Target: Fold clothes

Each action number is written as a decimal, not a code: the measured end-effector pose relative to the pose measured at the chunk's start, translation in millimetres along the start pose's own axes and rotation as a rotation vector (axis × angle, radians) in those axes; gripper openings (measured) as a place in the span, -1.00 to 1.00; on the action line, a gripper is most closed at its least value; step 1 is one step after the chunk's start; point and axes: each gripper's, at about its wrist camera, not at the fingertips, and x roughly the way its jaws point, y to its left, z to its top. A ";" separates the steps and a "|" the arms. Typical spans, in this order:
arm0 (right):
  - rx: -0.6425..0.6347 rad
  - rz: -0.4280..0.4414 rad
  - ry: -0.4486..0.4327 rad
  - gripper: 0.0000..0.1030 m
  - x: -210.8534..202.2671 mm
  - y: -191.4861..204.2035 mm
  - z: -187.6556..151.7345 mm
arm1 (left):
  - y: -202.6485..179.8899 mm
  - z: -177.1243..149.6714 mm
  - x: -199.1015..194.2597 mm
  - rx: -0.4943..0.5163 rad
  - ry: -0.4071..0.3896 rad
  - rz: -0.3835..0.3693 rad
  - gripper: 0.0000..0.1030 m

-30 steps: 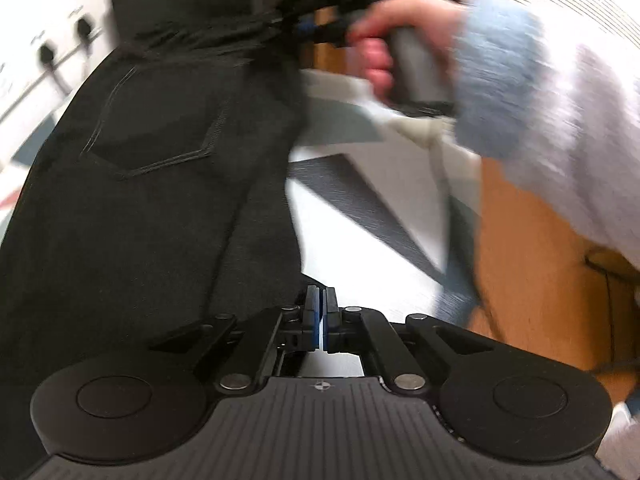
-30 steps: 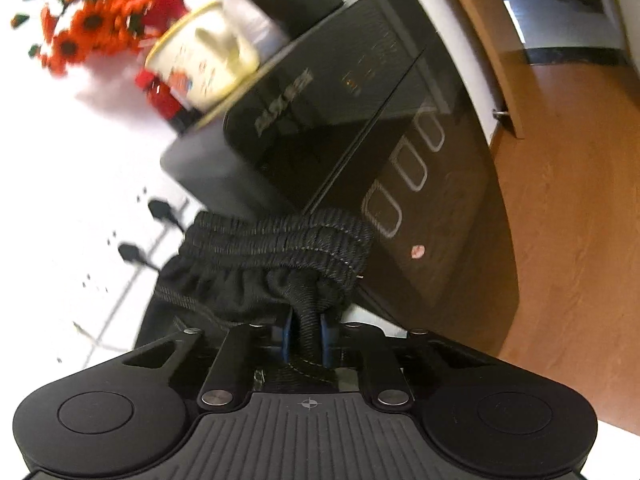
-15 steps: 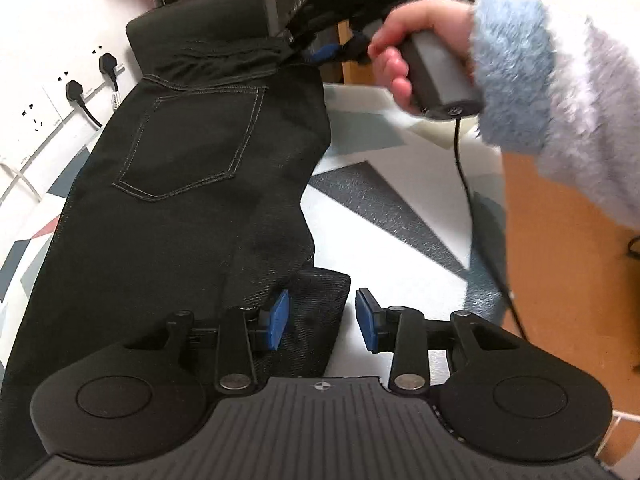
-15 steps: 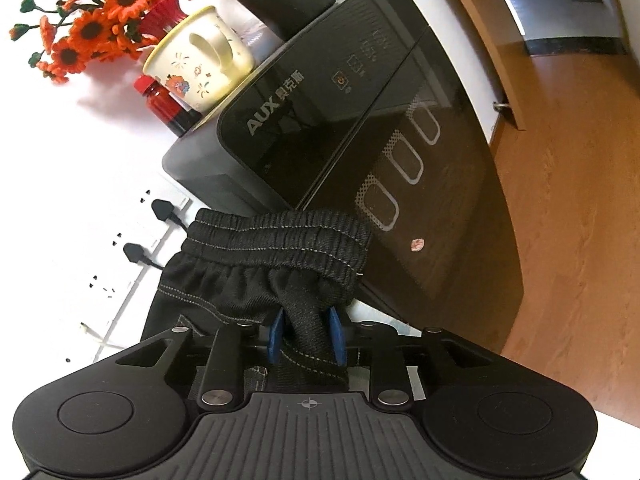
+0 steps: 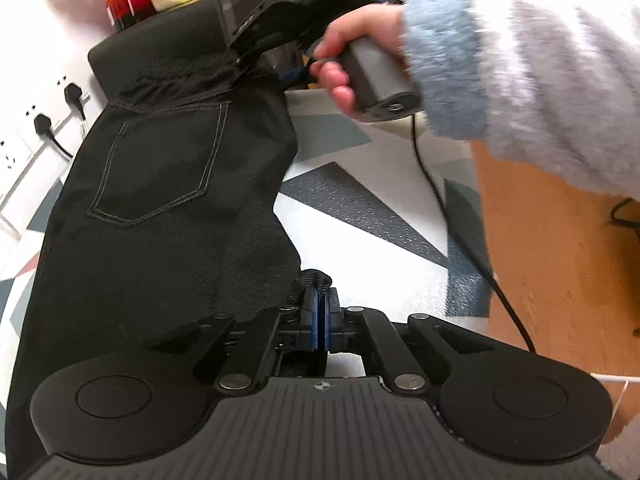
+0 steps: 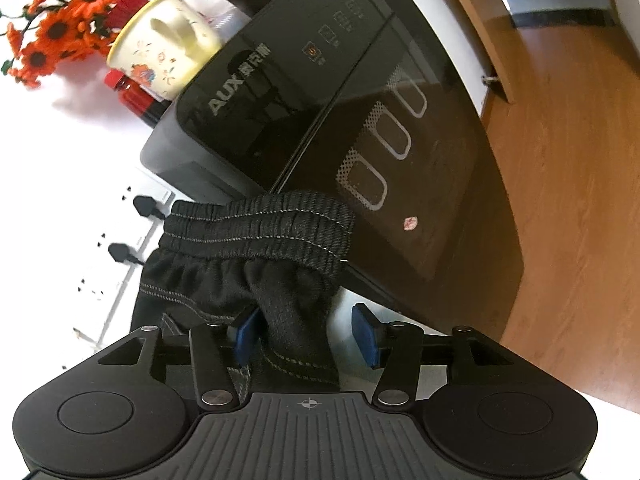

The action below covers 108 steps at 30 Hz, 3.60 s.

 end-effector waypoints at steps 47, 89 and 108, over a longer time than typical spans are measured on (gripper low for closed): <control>-0.791 -0.076 0.231 0.98 -71.8 267.0 -332.3 | 66.0 -328.7 -244.6 -1.423 0.025 0.649 0.79; -1.079 -0.066 0.355 0.99 -78.7 300.2 -468.0 | 85.0 -450.1 -263.0 -1.575 0.184 0.947 1.00; -1.113 -0.021 0.352 0.99 -90.0 291.5 -469.6 | 52.3 -463.8 -280.8 -1.662 -0.174 0.865 0.61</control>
